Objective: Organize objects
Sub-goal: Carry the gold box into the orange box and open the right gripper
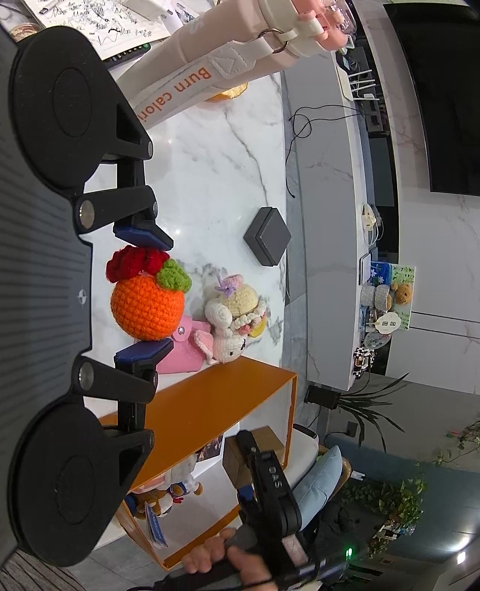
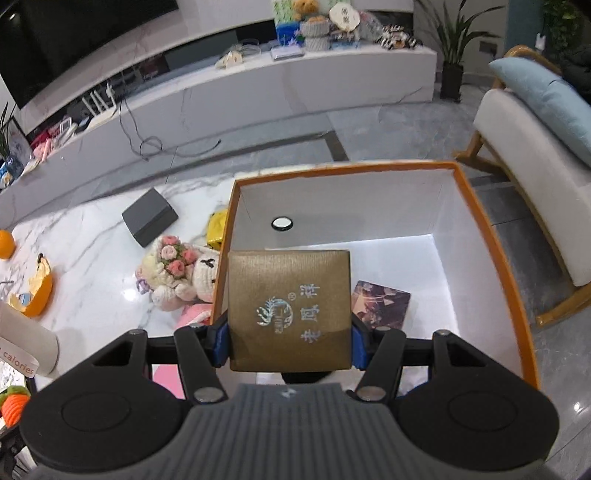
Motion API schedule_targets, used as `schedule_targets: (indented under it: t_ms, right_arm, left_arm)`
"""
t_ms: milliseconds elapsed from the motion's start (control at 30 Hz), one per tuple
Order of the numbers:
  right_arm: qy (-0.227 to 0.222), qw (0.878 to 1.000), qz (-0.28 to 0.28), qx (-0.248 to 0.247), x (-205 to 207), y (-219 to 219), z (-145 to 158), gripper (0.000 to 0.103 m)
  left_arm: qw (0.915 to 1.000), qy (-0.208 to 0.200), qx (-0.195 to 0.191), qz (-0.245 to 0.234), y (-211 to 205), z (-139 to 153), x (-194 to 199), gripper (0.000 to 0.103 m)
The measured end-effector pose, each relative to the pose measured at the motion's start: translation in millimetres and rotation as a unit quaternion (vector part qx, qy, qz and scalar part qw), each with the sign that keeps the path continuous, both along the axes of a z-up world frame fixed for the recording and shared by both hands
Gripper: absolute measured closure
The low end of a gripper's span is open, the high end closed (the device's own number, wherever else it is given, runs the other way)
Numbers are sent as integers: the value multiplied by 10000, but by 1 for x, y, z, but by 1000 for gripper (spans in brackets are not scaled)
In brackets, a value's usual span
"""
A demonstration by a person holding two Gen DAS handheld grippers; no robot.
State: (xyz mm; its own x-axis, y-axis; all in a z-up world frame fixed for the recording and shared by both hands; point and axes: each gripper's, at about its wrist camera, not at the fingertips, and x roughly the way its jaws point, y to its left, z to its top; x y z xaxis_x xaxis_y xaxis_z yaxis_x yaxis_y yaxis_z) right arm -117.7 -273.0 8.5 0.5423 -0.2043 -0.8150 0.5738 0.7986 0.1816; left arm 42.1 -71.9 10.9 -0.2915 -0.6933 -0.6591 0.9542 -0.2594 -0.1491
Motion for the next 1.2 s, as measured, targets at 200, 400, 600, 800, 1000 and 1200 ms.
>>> schedule_targets:
  t_ms: [200, 400, 600, 800, 1000, 1200]
  right_arm:
    - [414, 9978, 66, 508, 26, -17, -28, 42]
    - [578, 9944, -185, 862, 41, -37, -47, 42]
    - [684, 9859, -330, 1491, 44, -58, -59, 42]
    - [570, 9769, -500, 1996, 39, -66, -70, 42]
    - [576, 9684, -703, 2321, 35, -70, -75, 41]
    - [615, 9711, -731, 2187, 37, -66, -72, 39]
  left_arm:
    - [10000, 29, 42, 81, 0, 1, 1, 43]
    - [9999, 3, 54, 126, 0, 2, 3, 43]
    - [9999, 1, 103, 132, -1, 0, 4, 43]
    - [9998, 7, 138, 168, -2, 0, 5, 43]
    - [9996, 41, 211, 183, -3, -1, 6, 42]
    - [9996, -52, 185, 200, -3, 0, 5, 42]
